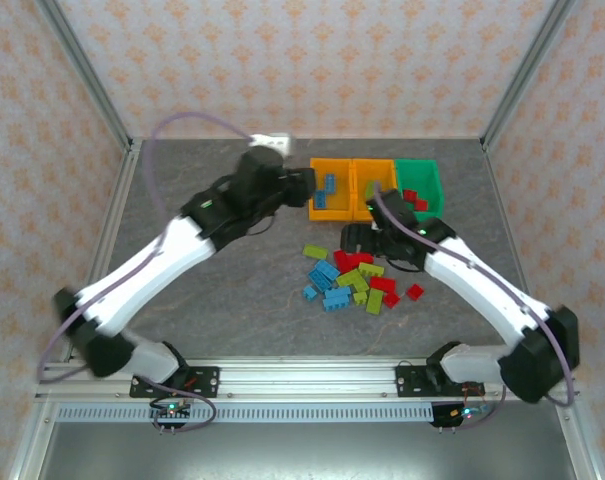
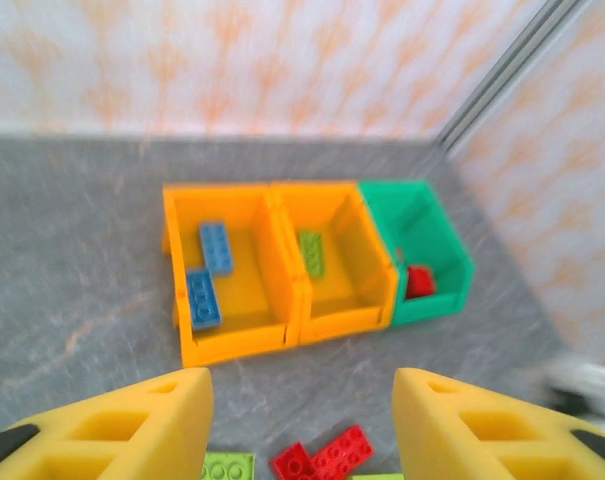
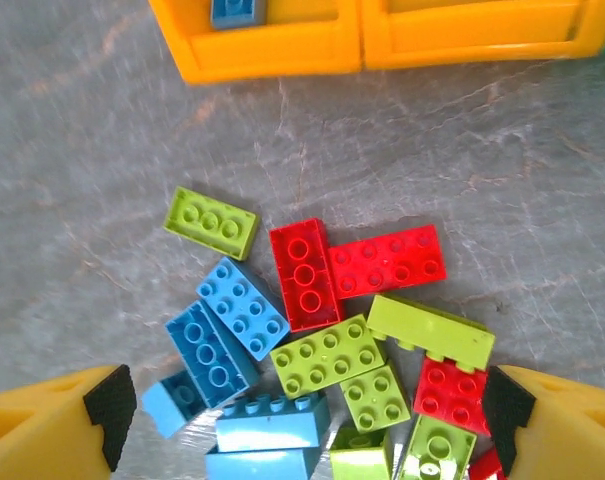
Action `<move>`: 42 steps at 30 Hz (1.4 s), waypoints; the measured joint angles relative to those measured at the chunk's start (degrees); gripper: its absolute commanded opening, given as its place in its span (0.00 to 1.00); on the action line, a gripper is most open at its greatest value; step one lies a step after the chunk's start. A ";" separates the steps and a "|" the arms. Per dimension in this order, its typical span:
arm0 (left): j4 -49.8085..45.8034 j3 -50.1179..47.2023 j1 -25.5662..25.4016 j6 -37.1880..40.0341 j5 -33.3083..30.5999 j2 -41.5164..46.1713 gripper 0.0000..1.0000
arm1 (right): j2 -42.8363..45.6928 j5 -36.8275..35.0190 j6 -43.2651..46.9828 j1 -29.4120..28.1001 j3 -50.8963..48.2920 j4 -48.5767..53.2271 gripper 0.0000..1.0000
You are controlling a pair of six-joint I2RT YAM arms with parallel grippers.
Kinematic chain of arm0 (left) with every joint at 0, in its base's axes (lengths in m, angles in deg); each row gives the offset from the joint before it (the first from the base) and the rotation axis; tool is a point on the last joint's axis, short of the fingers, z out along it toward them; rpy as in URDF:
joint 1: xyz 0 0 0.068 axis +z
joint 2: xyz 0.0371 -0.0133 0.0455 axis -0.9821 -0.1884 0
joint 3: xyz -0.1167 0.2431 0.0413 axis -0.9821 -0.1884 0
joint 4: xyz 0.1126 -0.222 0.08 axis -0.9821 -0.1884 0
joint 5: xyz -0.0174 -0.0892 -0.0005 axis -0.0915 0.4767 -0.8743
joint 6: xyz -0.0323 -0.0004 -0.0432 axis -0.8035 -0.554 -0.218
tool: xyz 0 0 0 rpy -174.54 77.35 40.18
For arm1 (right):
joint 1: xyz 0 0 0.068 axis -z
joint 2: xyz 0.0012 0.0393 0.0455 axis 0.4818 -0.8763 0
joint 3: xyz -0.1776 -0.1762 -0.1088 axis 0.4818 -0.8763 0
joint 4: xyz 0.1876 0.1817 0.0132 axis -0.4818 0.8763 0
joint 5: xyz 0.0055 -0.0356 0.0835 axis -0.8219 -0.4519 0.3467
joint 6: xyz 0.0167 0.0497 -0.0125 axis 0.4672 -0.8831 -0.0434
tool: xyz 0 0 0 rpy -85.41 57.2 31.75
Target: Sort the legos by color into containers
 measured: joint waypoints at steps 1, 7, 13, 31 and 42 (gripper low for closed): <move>0.76 -3.34 0.04 0.87 -0.31 5.40 0.51 | -3.17 -0.46 1.38 -0.90 1.60 0.13 0.92; -2.05 -16.94 0.11 9.88 1.53 27.04 0.58 | -23.32 -0.85 9.27 -4.63 14.05 2.25 0.91; -8.66 -24.87 0.11 28.11 9.90 38.47 0.93 | -40.04 0.13 15.76 -5.33 26.16 5.88 0.91; -8.39 -39.93 0.11 52.24 16.96 46.53 1.00 | -49.33 3.98 19.04 -5.22 32.41 10.62 0.72; -8.28 -40.30 0.79 52.68 17.55 46.42 1.00 | -45.94 2.08 -4.31 -5.55 27.39 0.39 0.99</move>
